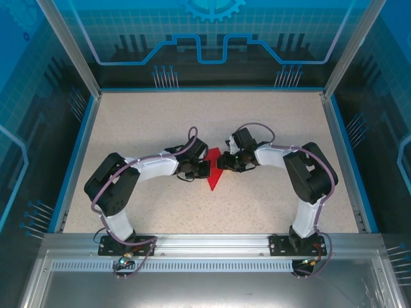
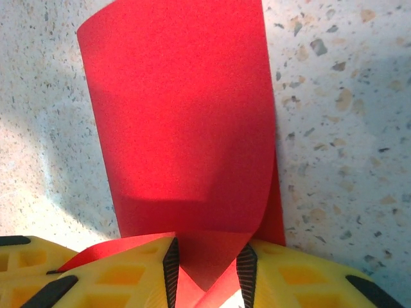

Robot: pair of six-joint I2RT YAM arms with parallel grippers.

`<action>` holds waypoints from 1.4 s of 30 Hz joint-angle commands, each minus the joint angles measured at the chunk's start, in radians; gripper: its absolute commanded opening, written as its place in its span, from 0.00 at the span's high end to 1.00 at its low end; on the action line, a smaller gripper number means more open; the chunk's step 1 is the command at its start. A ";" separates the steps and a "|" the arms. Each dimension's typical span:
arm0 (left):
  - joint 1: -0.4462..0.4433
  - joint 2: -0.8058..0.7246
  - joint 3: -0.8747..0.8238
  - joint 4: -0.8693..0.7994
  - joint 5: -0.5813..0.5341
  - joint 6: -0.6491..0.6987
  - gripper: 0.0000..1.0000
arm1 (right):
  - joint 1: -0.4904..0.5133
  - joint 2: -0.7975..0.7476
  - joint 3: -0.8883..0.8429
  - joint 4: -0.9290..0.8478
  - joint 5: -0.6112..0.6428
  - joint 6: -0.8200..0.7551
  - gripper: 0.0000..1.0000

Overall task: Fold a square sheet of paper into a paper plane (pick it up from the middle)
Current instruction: Third fold the triangle at the center of the table.

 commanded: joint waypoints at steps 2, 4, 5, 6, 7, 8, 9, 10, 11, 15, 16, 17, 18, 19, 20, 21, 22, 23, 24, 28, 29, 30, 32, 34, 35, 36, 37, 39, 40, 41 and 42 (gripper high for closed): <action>0.000 0.024 0.041 -0.038 -0.053 0.002 1.00 | 0.014 0.045 -0.012 -0.093 0.089 -0.040 0.66; 0.000 0.032 0.047 -0.044 -0.063 -0.001 1.00 | 0.016 0.045 -0.015 -0.100 0.102 -0.047 0.65; 0.001 0.035 0.051 -0.047 -0.066 -0.002 1.00 | 0.017 0.046 -0.015 -0.105 0.112 -0.051 0.65; 0.000 0.038 0.053 -0.048 -0.068 -0.001 1.00 | 0.019 0.048 -0.013 -0.113 0.123 -0.054 0.65; 0.001 0.042 0.054 -0.048 -0.068 -0.001 1.00 | 0.020 0.050 -0.011 -0.123 0.132 -0.058 0.65; 0.001 0.046 0.058 -0.049 -0.068 -0.002 1.00 | 0.022 0.052 -0.010 -0.128 0.142 -0.060 0.65; 0.001 0.049 0.061 -0.049 -0.068 -0.001 1.00 | 0.023 0.052 -0.010 -0.134 0.149 -0.063 0.65; 0.000 0.050 0.061 -0.048 -0.068 -0.001 1.00 | 0.024 0.054 -0.011 -0.137 0.153 -0.065 0.65; 0.001 0.052 0.062 -0.049 -0.067 -0.002 1.00 | 0.023 0.056 -0.012 -0.138 0.155 -0.066 0.65; 0.000 0.061 0.065 -0.048 -0.056 -0.001 1.00 | 0.025 0.058 -0.012 -0.136 0.150 -0.068 0.65; 0.000 0.061 0.065 -0.045 -0.052 -0.001 1.00 | 0.025 0.058 -0.011 -0.136 0.149 -0.067 0.65; 0.000 0.061 0.064 -0.042 -0.048 -0.001 1.00 | 0.025 0.057 -0.011 -0.136 0.147 -0.070 0.65; 0.000 0.061 0.064 -0.038 -0.040 0.000 1.00 | 0.025 0.058 -0.012 -0.134 0.145 -0.070 0.65; 0.000 0.059 0.062 -0.032 -0.031 0.003 1.00 | 0.025 0.058 -0.010 -0.135 0.144 -0.069 0.65; 0.000 0.056 0.059 -0.022 -0.018 0.004 1.00 | 0.025 0.058 -0.011 -0.134 0.143 -0.069 0.65; 0.000 0.054 0.056 -0.015 -0.009 0.006 1.00 | 0.025 0.058 -0.010 -0.133 0.143 -0.069 0.65; 0.001 0.054 0.056 -0.013 -0.005 0.006 1.00 | 0.025 0.058 -0.010 -0.133 0.143 -0.070 0.65; 0.001 0.053 0.056 -0.012 -0.002 0.008 1.00 | 0.024 0.060 -0.010 -0.133 0.143 -0.068 0.65; 0.000 0.051 0.052 -0.003 0.004 0.011 1.00 | 0.025 0.060 -0.010 -0.132 0.142 -0.067 0.65; 0.000 0.051 0.052 -0.005 0.003 0.014 1.00 | 0.024 0.058 -0.013 -0.129 0.142 -0.065 0.65; 0.001 0.054 0.053 -0.006 0.004 0.014 1.00 | 0.023 0.057 -0.014 -0.127 0.140 -0.064 0.64; 0.000 0.056 0.053 -0.004 0.005 0.014 1.00 | 0.022 0.055 -0.016 -0.125 0.137 -0.062 0.64; 0.000 0.058 0.053 -0.005 0.005 0.013 1.00 | 0.021 0.049 -0.023 -0.116 0.130 -0.059 0.64; 0.000 0.064 0.060 -0.013 0.002 0.015 1.00 | 0.019 0.043 -0.027 -0.110 0.126 -0.058 0.63; 0.000 0.067 0.062 -0.017 0.002 0.016 1.00 | 0.018 0.042 -0.030 -0.110 0.125 -0.058 0.63; 0.001 0.069 0.062 -0.017 0.002 0.016 1.00 | 0.018 0.040 -0.030 -0.110 0.125 -0.059 0.63; 0.000 0.070 0.063 -0.017 0.002 0.017 1.00 | 0.017 0.040 -0.029 -0.110 0.125 -0.059 0.63; 0.000 0.075 0.064 -0.018 0.003 0.017 1.00 | 0.017 0.040 -0.031 -0.109 0.122 -0.059 0.63; 0.001 0.073 0.065 -0.020 0.004 0.017 1.00 | 0.017 0.038 -0.031 -0.109 0.123 -0.060 0.63; 0.001 0.075 0.064 -0.019 0.004 0.018 1.00 | 0.017 0.038 -0.033 -0.109 0.123 -0.059 0.63; 0.000 0.076 0.064 -0.018 0.005 0.019 1.00 | 0.017 0.039 -0.033 -0.107 0.121 -0.059 0.63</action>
